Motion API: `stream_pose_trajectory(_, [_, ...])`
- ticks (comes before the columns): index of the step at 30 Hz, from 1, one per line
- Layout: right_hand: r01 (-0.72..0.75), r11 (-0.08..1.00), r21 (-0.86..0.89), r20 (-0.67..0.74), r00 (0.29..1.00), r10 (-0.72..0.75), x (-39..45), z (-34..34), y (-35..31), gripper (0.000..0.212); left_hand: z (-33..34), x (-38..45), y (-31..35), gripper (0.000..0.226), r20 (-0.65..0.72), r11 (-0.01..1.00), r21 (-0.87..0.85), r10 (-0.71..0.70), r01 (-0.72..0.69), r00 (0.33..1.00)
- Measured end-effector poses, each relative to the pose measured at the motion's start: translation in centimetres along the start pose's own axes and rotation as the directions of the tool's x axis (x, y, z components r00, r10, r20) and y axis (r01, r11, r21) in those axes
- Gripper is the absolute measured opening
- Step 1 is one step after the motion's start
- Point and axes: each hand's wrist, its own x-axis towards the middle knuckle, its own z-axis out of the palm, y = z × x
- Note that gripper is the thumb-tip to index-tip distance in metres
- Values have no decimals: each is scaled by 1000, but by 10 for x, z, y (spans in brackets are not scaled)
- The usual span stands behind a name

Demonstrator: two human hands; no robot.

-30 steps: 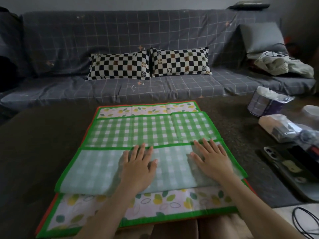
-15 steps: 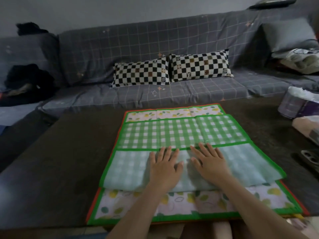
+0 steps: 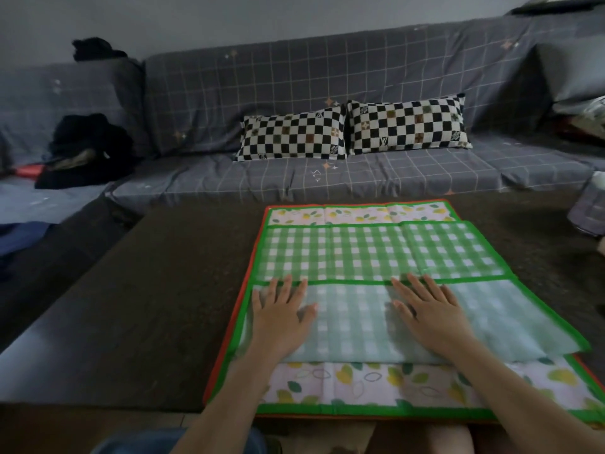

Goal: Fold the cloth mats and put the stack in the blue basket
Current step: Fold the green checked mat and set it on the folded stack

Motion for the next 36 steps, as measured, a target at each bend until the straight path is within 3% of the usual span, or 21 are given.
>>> stream_pose_trajectory(4, [-2, 1000, 14, 47, 999, 1, 2, -11, -1, 53, -10, 2, 9, 61, 22, 998, -63, -14, 15, 1000])
stream_pose_trajectory(10, [24, 997, 73, -111, 994, -16, 43, -33, 9, 45, -28, 48, 47, 47, -113, 971, -214, 87, -110, 990])
stream_pose_trajectory(17, [11, 996, 92, -145, 990, 3, 134, -41, 33, 44, -29, 146, 83, 41, -202, 955, -199, 179, -220, 963])
stream_pose_trajectory(23, [-2, 991, 137, -162, 986, 24, 188, -33, 46, 42, -19, 208, 88, 43, -190, 971, -180, 123, -158, 974])
stream_pose_trajectory(29, [-26, 982, 186, -221, 973, 67, 209, -28, 46, 26, -17, 225, 83, 31, -255, 979, -147, 99, -140, 962])
stream_pose_trajectory(33, [-14, 954, 298, -335, 935, 118, 205, -37, 45, 20, -31, 218, 78, 27, -312, 967, -203, 83, -152, 947])
stream_pose_trajectory(36, [24, 960, 278, -423, 901, 100, 192, -59, 43, 16, -52, 205, 75, 23, -367, 953, -225, 111, -203, 924])
